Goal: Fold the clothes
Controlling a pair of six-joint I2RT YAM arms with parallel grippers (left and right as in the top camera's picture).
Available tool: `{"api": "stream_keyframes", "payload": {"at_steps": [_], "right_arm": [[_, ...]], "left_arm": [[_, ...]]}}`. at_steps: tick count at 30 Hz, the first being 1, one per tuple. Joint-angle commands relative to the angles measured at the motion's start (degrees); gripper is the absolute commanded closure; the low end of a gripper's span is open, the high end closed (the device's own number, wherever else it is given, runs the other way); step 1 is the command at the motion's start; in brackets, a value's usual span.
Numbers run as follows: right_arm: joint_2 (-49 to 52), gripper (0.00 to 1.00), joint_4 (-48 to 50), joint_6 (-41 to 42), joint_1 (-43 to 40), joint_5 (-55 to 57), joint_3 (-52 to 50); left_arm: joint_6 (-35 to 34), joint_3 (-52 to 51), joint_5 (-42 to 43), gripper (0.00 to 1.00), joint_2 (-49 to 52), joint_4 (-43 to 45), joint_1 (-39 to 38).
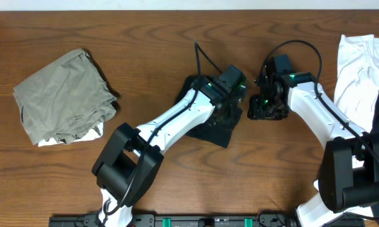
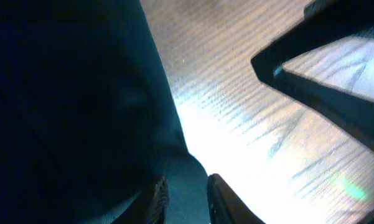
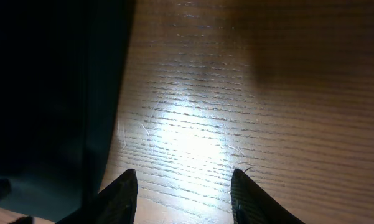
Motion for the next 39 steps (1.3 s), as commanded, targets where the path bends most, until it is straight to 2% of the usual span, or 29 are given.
{"api": "stream_keyframes", "payload": {"at_steps": [1,7,9,12,15,18,25,28,32,37,39], "right_arm": [[0.07,0.53,0.31,-0.42,0.70,-0.68,-0.28],[0.07,0.49,3.72,-0.83,0.70,-3.76,-0.28],[0.07,0.46,6.64,-2.56,0.72,-9.81,-0.28],[0.07,0.42,12.74,-2.56,0.96,-18.88,-0.28],[0.07,0.39,18.64,-1.36,2.01,-22.75,-0.28],[0.15,0.34,20.90,-0.79,3.48,-20.11,-0.28],[1.86,0.29,21.09,2.23,4.57,-15.56,-0.28],[3.48,0.29,22.32,2.64,4.61,-15.80,-0.28],[4.44,0.33,26.14,2.78,4.90,-21.05,-0.28],[4.44,0.51,30.10,3.82,5.44,-22.10,-0.28],[4.46,0.54,30.97,4.33,5.60,-22.25,-0.28]], "left_arm": [[3.85,1.99,-1.36,0.73,-2.23,-1.81,2.03],[3.67,2.54,-12.63,0.71,-13.29,-6.93,9.55],[3.58,2.54,-13.64,0.63,-16.35,-6.36,13.44],[2.32,2.54,-13.57,0.58,-17.94,-4.39,19.58],[1.42,2.47,-9.03,0.56,-16.79,-3.61,24.85],[1.49,2.45,-2.03,0.56,-13.86,-3.72,27.65],[4.76,2.45,2.45,0.54,-7.19,-3.85,27.28],[6.51,2.45,5.49,0.50,-5.51,-3.63,26.77],[7.28,2.45,5.90,0.49,-5.33,-3.17,26.69],[7.74,2.45,5.95,0.47,-4.85,-2.82,26.12],[7.87,2.45,5.95,0.47,-4.15,-2.47,25.64]]}}
